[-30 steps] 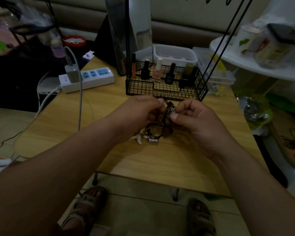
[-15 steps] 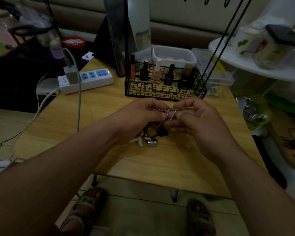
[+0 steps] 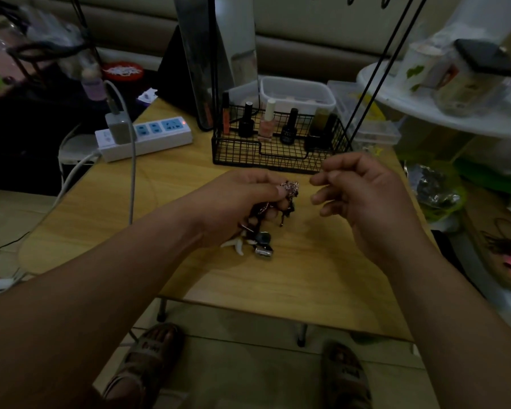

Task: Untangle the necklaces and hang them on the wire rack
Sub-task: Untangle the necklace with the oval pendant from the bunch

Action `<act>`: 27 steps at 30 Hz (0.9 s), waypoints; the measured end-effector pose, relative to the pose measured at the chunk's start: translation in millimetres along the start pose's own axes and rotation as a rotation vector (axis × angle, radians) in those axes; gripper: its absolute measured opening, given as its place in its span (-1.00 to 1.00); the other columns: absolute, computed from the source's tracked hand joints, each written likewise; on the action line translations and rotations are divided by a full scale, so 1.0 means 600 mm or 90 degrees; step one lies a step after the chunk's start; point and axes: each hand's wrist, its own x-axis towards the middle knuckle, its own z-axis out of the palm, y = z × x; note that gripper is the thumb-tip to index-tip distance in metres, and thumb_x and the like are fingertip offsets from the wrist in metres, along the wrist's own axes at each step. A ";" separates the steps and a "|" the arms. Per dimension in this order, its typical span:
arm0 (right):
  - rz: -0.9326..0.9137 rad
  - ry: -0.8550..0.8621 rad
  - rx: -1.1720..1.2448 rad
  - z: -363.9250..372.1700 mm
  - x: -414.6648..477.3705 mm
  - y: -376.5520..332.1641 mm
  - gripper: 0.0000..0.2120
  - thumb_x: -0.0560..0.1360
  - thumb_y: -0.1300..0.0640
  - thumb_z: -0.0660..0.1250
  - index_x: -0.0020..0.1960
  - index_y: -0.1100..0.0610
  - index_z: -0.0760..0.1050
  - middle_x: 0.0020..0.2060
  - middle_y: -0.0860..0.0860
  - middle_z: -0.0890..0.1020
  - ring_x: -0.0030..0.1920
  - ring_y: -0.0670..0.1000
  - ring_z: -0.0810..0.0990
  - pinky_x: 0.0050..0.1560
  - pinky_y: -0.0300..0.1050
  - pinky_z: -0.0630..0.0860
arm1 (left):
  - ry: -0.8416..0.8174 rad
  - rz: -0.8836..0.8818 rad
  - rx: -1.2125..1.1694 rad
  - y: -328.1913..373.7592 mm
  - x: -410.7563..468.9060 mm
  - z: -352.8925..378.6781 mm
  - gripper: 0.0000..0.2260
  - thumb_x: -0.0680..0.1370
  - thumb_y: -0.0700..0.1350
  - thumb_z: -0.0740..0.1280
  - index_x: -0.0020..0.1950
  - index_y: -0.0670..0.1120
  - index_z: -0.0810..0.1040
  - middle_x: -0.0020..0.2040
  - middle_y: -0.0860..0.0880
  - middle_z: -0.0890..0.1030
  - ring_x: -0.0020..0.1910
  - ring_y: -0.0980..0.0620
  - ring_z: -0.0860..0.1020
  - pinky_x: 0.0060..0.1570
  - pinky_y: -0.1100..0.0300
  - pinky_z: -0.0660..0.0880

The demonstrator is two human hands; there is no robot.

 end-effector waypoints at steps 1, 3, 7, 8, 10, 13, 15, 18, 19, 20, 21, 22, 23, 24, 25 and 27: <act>0.016 0.003 -0.014 0.001 0.000 0.003 -0.84 0.63 0.34 0.26 0.11 0.17 0.56 -0.11 0.10 0.72 -0.21 0.08 0.70 -0.30 -0.11 0.58 | 0.002 -0.002 -0.009 0.000 -0.001 0.000 -0.87 0.69 -0.19 0.28 0.10 -0.10 0.63 -0.14 -0.04 0.66 -0.29 0.11 0.52 -0.38 0.29 0.36; 0.045 -0.026 -0.057 0.005 -0.003 0.009 -0.87 0.62 0.31 0.32 0.12 0.16 0.57 -0.08 0.11 0.71 -0.19 0.05 0.70 -0.27 -0.13 0.60 | -0.003 0.000 -0.030 0.002 -0.002 0.002 -0.83 0.71 -0.18 0.23 0.12 -0.12 0.62 -0.13 -0.05 0.68 -0.27 0.09 0.53 -0.35 0.26 0.36; 0.071 -0.087 -0.081 0.018 -0.010 0.015 -0.83 0.58 0.19 0.43 0.15 0.13 0.55 -0.04 0.13 0.72 -0.12 0.02 0.71 -0.19 -0.10 0.61 | -0.009 0.018 -0.085 0.007 -0.003 0.006 -0.78 0.72 -0.21 0.15 0.15 -0.18 0.59 -0.16 -0.10 0.66 -0.27 0.03 0.54 -0.29 0.19 0.35; 0.070 -0.090 -0.083 0.020 -0.010 0.015 -0.81 0.57 0.18 0.44 0.16 0.12 0.54 -0.05 0.11 0.74 -0.08 0.03 0.72 -0.17 -0.10 0.61 | -0.005 0.020 -0.094 0.008 -0.002 0.007 -0.78 0.72 -0.22 0.15 0.14 -0.18 0.59 -0.17 -0.11 0.66 -0.27 0.02 0.55 -0.28 0.17 0.34; 0.072 -0.096 -0.083 0.019 -0.007 0.014 -0.77 0.56 0.18 0.45 0.19 0.11 0.53 -0.06 0.09 0.75 -0.03 0.04 0.72 -0.13 -0.09 0.60 | 0.004 0.017 -0.097 0.008 -0.001 0.009 -0.78 0.73 -0.22 0.14 0.14 -0.17 0.58 -0.18 -0.13 0.65 -0.27 0.00 0.55 -0.29 0.15 0.33; 0.097 -0.116 -0.082 0.014 -0.002 0.015 -0.83 0.55 0.18 0.46 0.13 0.12 0.59 -0.09 0.08 0.75 -0.09 0.01 0.70 -0.12 -0.07 0.57 | 0.008 0.017 -0.058 0.009 -0.002 0.011 -0.79 0.72 -0.20 0.16 0.20 -0.19 0.58 -0.19 -0.12 0.64 -0.28 0.00 0.53 -0.31 0.15 0.33; 0.104 -0.111 -0.100 0.010 0.000 0.018 -0.93 0.55 0.19 0.46 0.03 0.14 0.62 -0.14 0.07 0.73 -0.15 -0.01 0.65 -0.15 -0.10 0.55 | 0.007 0.014 -0.038 0.010 -0.003 0.009 -0.79 0.72 -0.19 0.18 0.22 -0.18 0.58 -0.21 -0.09 0.63 -0.29 0.01 0.52 -0.32 0.16 0.34; 0.110 -0.126 -0.077 0.005 0.001 0.022 -1.00 0.56 0.19 0.44 -0.03 0.12 0.62 -0.12 0.11 0.72 -0.12 0.03 0.67 -0.11 -0.08 0.54 | -0.003 0.021 -0.009 0.011 -0.006 0.008 -0.81 0.68 -0.22 0.21 0.22 -0.19 0.57 -0.22 -0.07 0.60 -0.30 0.04 0.50 -0.33 0.18 0.34; 0.109 -0.130 -0.071 0.004 0.002 0.022 -0.99 0.57 0.18 0.43 -0.03 0.11 0.62 -0.07 0.13 0.73 -0.07 0.07 0.69 -0.07 -0.04 0.54 | -0.009 0.022 0.002 0.011 -0.007 0.006 -0.83 0.67 -0.23 0.23 0.21 -0.19 0.56 -0.22 -0.06 0.59 -0.30 0.04 0.49 -0.33 0.18 0.34; 0.105 -0.122 -0.072 0.004 0.003 0.021 -0.97 0.58 0.17 0.42 -0.05 0.09 0.62 -0.05 0.12 0.73 -0.02 0.09 0.70 -0.04 0.00 0.53 | -0.017 0.023 0.015 0.011 -0.008 0.005 -0.84 0.65 -0.25 0.26 0.20 -0.18 0.56 -0.21 -0.06 0.58 -0.30 0.05 0.48 -0.33 0.19 0.33; 0.092 -0.102 -0.085 0.004 0.003 0.020 -0.95 0.58 0.16 0.40 -0.06 0.07 0.62 -0.07 0.08 0.74 -0.02 0.07 0.70 -0.04 0.00 0.52 | -0.025 0.020 0.032 0.011 -0.008 0.004 -0.85 0.63 -0.27 0.28 0.19 -0.17 0.55 -0.22 -0.05 0.58 -0.29 0.06 0.47 -0.33 0.21 0.33; 0.068 -0.074 -0.107 0.005 0.003 0.018 -0.93 0.59 0.17 0.38 -0.06 0.07 0.61 -0.11 0.03 0.73 -0.07 0.01 0.69 -0.07 -0.03 0.52 | -0.034 0.015 0.052 0.011 -0.009 0.004 -0.84 0.62 -0.28 0.32 0.19 -0.16 0.55 -0.23 -0.03 0.58 -0.30 0.07 0.46 -0.34 0.22 0.34; 0.034 -0.047 -0.133 0.007 0.003 0.015 -0.93 0.59 0.17 0.37 -0.05 0.07 0.61 -0.16 0.00 0.72 -0.14 -0.05 0.67 -0.12 -0.10 0.51 | -0.043 0.010 0.078 0.010 -0.009 0.005 -0.83 0.61 -0.28 0.35 0.20 -0.15 0.54 -0.26 0.00 0.57 -0.31 0.09 0.46 -0.35 0.24 0.36; -0.005 -0.030 -0.155 0.011 0.002 0.011 -0.95 0.60 0.18 0.37 -0.03 0.09 0.60 -0.20 -0.02 0.70 -0.20 -0.10 0.63 -0.17 -0.18 0.50 | -0.047 0.009 0.107 0.009 -0.009 0.007 -0.81 0.61 -0.26 0.38 0.21 -0.16 0.54 -0.30 0.03 0.57 -0.34 0.11 0.45 -0.36 0.26 0.37; -0.043 -0.029 -0.167 0.016 0.001 0.007 -0.96 0.60 0.19 0.37 -0.01 0.10 0.59 -0.22 -0.01 0.69 -0.23 -0.13 0.61 -0.22 -0.26 0.50 | -0.047 0.010 0.134 0.008 -0.009 0.010 -0.80 0.61 -0.23 0.40 0.22 -0.17 0.54 -0.32 0.04 0.56 -0.35 0.11 0.45 -0.36 0.27 0.38; -0.103 -0.062 -0.165 0.029 -0.002 -0.001 -0.98 0.61 0.22 0.38 0.03 0.14 0.58 -0.22 0.04 0.68 -0.24 -0.12 0.64 -0.23 -0.32 0.51 | -0.047 0.021 0.170 0.005 -0.008 0.015 -0.81 0.62 -0.14 0.41 0.20 -0.17 0.56 -0.28 0.00 0.57 -0.35 0.09 0.45 -0.32 0.22 0.39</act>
